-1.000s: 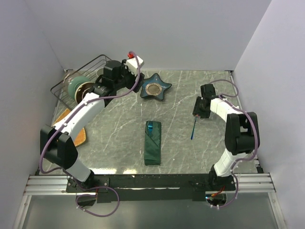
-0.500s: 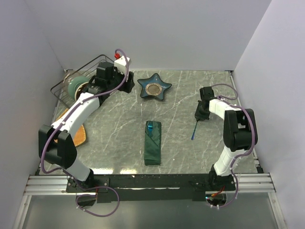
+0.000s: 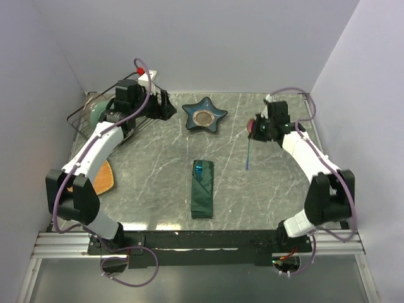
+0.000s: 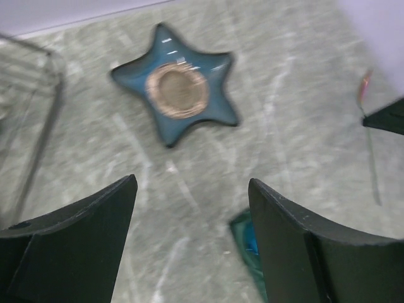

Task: Fold the napkin into a case and place the utensils inside
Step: Pick up the spoon from the corner of the board, then pass from the right arm to the left

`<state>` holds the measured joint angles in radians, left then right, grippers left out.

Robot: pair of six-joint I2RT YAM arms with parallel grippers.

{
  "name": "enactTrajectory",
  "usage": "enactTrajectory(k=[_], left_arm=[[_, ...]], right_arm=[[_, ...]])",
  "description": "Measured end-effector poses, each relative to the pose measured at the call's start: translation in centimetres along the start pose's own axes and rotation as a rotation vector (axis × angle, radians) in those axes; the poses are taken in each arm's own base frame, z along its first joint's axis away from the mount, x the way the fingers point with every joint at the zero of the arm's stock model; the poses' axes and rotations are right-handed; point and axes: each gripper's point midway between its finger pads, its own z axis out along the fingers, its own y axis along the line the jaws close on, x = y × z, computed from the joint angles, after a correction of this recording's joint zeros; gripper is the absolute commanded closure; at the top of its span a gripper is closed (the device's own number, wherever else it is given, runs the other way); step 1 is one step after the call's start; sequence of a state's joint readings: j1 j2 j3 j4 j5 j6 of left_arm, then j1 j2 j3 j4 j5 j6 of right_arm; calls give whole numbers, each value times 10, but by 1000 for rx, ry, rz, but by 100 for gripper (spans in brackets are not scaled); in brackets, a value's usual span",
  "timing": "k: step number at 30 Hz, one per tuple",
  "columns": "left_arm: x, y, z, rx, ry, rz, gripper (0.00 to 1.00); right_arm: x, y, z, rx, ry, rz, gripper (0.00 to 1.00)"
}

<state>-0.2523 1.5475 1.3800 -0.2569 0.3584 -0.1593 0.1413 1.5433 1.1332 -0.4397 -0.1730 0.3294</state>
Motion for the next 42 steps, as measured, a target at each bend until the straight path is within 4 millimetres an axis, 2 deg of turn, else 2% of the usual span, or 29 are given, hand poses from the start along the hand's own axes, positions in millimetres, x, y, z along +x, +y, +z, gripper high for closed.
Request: enactTrajectory(k=[2, 5, 9, 13, 17, 23, 29, 36, 42], left_arm=[[-8, -15, -5, 65, -23, -26, 25], [-22, -36, -13, 156, -61, -53, 27], [-35, -65, -20, 288, -93, -94, 29], [-42, -98, -25, 415, -104, -139, 31], [-34, -140, -29, 568, -88, -173, 30], [6, -185, -29, 694, 17, -256, 29], [41, -198, -32, 726, 65, -293, 28], [48, -228, -36, 782, 73, -251, 31], [48, -236, -32, 793, 74, -251, 39]], right_arm=[[-23, 34, -27, -94, -90, -64, 100], [-35, 80, -63, -211, -187, -161, 100], [-22, 125, -98, -328, -230, -259, 100], [-8, 149, -120, -399, -247, -312, 100], [-1, 163, -135, -446, -265, -340, 100], [3, 172, -142, -468, -261, -316, 100], [-12, 178, -153, -467, -294, -235, 100], [-22, 188, -157, -488, -294, -157, 100], [-22, 191, -156, -492, -283, -122, 100]])
